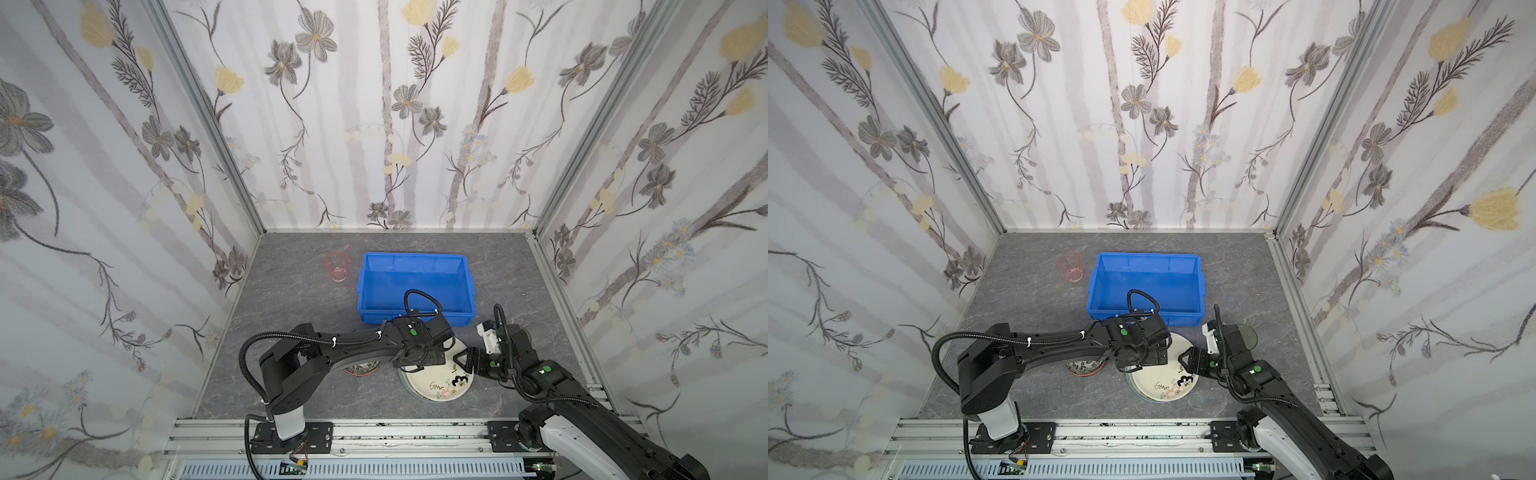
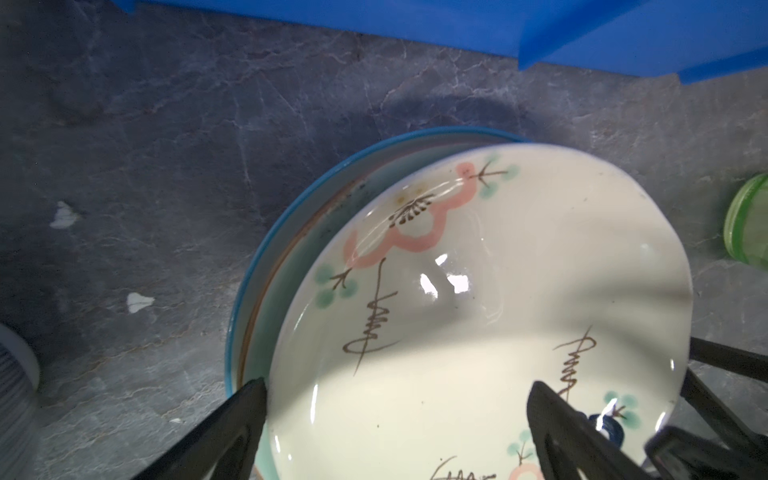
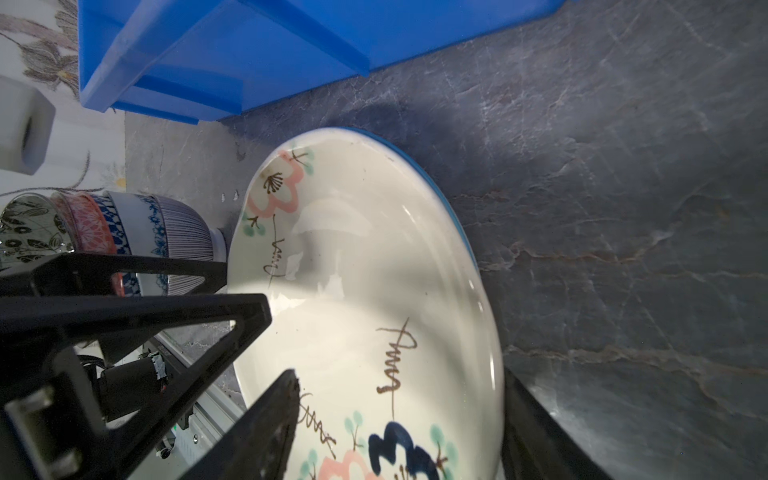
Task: Place the mixed dishes into the plastic bin
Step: 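Pinch the top cream plate rim with the right gripper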
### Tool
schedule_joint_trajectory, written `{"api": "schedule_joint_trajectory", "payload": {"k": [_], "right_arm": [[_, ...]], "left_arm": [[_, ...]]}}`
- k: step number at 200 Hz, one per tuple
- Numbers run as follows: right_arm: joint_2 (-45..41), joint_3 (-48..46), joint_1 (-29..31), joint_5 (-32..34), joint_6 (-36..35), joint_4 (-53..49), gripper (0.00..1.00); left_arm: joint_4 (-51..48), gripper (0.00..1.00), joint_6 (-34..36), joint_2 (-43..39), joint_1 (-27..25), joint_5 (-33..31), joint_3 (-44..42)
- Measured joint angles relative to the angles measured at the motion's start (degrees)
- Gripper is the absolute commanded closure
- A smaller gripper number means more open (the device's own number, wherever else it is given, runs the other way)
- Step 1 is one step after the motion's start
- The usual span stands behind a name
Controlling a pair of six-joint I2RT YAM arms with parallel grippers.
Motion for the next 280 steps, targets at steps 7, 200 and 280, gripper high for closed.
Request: {"api": "schedule_joint_trajectory", "payload": {"k": [7, 200, 280], "right_arm": [[0.0, -0.1, 0.0, 0.1, 0.2, 0.0, 0.31], [-3.8, -2.7, -0.1, 2.3, 4.0, -0.5, 0.62], [-5.6, -3.8, -0.3, 3.5, 6.6, -0.2, 0.77]], "left_arm": [[-0.1, 0.0, 0.1, 0.3, 0.0, 0.0, 0.1], [-1.6, 0.0, 1.2, 3.2, -0.2, 3.5, 2.0], [-1.4, 0.0, 1.3, 3.5, -0.2, 4.1, 2.0]]}}
